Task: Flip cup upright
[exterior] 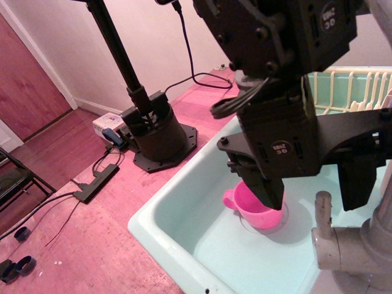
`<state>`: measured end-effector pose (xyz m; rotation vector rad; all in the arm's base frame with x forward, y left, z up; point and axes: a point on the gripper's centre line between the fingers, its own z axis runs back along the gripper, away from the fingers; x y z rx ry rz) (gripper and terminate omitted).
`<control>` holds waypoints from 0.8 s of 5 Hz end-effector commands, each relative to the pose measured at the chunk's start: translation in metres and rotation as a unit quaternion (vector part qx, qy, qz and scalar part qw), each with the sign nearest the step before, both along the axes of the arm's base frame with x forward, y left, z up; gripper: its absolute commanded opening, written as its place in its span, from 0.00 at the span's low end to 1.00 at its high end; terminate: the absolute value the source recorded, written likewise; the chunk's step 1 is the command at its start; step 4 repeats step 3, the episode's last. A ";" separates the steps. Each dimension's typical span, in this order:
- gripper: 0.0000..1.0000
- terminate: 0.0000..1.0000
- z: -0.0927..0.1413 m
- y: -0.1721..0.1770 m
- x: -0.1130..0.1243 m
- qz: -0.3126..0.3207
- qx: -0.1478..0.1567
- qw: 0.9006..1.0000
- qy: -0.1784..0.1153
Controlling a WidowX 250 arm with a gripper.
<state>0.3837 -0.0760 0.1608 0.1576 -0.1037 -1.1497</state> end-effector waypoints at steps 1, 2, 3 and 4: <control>1.00 0.00 0.019 -0.003 0.001 -0.007 -0.006 1.000 -0.028; 1.00 0.00 0.019 -0.003 0.001 -0.007 -0.006 1.000 -0.028; 1.00 1.00 0.019 -0.003 0.001 -0.007 -0.006 1.000 -0.028; 1.00 1.00 0.019 -0.003 0.001 -0.007 -0.006 1.000 -0.028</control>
